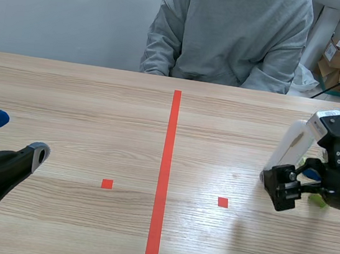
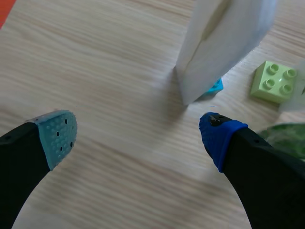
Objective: Do the leaf sorting experiment
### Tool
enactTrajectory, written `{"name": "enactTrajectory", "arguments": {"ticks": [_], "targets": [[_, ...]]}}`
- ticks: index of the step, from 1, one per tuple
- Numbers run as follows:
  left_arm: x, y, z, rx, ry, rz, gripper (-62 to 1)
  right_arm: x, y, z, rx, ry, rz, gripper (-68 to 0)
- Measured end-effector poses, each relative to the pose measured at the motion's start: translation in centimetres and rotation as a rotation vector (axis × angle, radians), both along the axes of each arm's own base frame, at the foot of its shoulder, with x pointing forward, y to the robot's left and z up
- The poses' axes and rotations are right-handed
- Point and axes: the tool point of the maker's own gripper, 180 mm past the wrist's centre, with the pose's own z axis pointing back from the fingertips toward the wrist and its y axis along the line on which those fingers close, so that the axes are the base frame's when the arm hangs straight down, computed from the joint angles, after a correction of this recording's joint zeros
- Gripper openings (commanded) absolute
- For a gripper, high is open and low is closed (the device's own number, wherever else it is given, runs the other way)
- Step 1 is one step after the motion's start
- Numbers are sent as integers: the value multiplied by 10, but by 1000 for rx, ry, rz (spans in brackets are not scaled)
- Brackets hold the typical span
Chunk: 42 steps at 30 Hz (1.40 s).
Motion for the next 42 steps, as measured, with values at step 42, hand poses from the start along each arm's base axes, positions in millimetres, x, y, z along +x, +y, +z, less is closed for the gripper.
{"name": "enactTrajectory", "arguments": {"ticks": [42], "targets": [[0,0,0,0,-1,0,-99,-87,86,122,-56,-179,491,-150]]}}
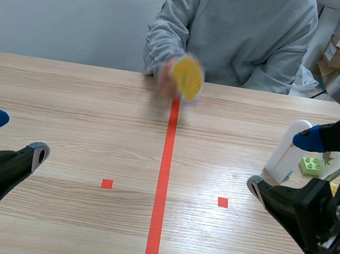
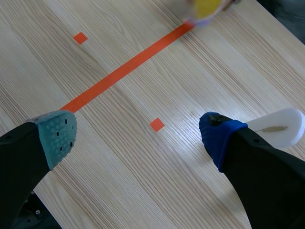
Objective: Do the leaf sorting experiment
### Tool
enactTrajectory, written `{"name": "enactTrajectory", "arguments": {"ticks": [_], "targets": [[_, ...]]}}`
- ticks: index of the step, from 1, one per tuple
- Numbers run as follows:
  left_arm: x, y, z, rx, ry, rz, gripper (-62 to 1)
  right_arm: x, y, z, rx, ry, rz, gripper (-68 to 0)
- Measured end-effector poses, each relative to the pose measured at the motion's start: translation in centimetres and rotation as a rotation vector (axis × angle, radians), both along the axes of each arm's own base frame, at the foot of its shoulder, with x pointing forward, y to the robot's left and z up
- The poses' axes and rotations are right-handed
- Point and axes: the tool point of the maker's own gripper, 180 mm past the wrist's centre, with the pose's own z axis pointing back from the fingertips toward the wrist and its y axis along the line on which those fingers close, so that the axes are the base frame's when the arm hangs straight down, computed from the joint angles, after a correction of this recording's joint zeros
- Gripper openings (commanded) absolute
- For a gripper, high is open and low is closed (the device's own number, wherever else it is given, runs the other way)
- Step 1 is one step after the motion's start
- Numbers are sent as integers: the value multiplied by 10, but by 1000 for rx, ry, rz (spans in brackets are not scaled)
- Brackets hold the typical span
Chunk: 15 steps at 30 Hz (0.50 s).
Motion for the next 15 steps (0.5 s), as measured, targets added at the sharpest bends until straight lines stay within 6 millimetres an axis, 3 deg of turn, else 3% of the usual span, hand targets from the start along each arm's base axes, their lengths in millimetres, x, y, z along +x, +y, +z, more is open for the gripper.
{"name": "enactTrajectory", "arguments": {"ticks": [15], "targets": [[0,0,0,0,0,0,-99,0,-2,-1,-15,-3,-1,-150]]}}
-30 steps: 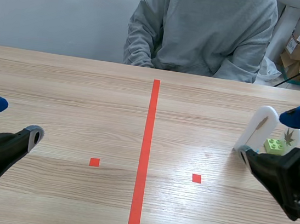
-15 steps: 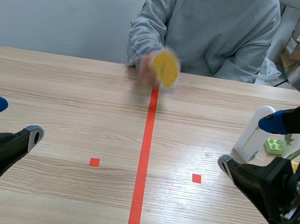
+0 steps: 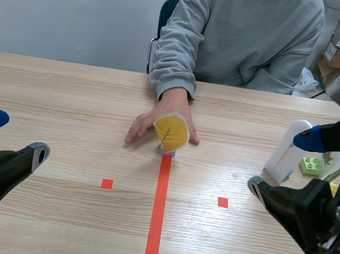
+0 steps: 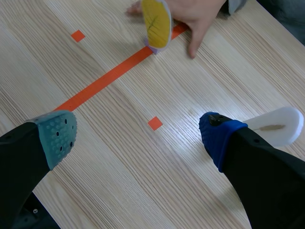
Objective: Do the leaf sorting experiment
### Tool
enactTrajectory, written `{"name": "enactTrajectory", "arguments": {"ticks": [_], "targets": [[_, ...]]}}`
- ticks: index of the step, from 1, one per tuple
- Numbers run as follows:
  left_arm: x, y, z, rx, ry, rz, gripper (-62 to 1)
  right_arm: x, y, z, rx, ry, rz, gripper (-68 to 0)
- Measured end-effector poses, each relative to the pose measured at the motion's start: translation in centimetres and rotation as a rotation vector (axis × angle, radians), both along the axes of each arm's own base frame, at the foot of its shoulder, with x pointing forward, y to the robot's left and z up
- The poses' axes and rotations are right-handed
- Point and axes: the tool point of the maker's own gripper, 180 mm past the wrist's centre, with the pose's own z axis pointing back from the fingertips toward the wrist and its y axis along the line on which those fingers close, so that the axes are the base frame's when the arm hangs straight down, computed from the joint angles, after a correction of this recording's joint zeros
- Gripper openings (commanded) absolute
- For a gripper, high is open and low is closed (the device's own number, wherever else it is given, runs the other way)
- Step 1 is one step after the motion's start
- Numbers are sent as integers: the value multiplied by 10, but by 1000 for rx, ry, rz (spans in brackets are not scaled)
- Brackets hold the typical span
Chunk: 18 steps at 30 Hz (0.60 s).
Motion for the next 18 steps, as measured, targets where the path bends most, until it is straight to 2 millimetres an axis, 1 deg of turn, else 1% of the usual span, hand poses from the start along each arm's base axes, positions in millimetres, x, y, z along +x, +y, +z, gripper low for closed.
{"name": "enactTrajectory", "arguments": {"ticks": [18], "targets": [[0,0,0,0,0,0,-99,1,-2,-1,-18,-4,-2,-150]]}}
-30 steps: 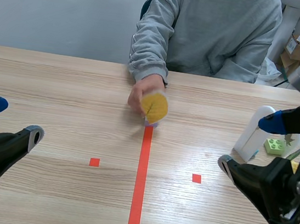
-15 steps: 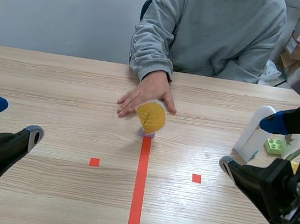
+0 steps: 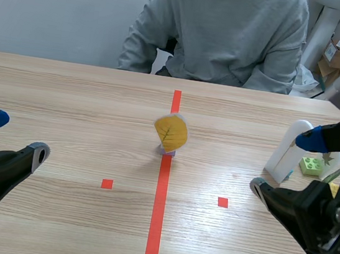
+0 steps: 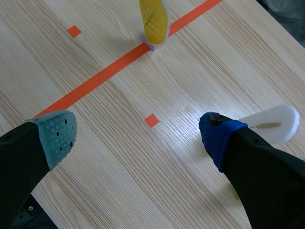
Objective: Do the leaf sorting experiment
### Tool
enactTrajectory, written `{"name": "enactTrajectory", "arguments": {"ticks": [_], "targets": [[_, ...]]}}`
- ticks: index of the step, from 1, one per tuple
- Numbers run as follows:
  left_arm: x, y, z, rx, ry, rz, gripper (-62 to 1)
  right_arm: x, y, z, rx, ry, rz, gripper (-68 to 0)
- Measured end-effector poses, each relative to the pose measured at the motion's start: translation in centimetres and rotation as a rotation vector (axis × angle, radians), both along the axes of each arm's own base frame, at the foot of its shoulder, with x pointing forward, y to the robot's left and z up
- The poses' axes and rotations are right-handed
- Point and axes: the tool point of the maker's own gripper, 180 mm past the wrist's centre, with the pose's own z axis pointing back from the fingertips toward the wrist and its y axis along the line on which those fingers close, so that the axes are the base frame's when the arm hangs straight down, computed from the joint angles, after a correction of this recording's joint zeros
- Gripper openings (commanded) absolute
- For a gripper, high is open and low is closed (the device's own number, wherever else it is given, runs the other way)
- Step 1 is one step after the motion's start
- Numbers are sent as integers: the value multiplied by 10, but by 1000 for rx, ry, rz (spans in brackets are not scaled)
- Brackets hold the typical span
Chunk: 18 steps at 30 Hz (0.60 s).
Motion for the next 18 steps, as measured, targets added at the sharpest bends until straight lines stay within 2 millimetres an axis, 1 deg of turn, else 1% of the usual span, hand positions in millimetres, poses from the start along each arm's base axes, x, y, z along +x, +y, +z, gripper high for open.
{"name": "enactTrajectory", "arguments": {"ticks": [15,18], "targets": [[0,0,0,0,0,0,-99,1,2,1,26,-6,-19,-150],[0,0,0,0,0,0,-99,1,-1,-1,3,-5,-22,-150]]}}
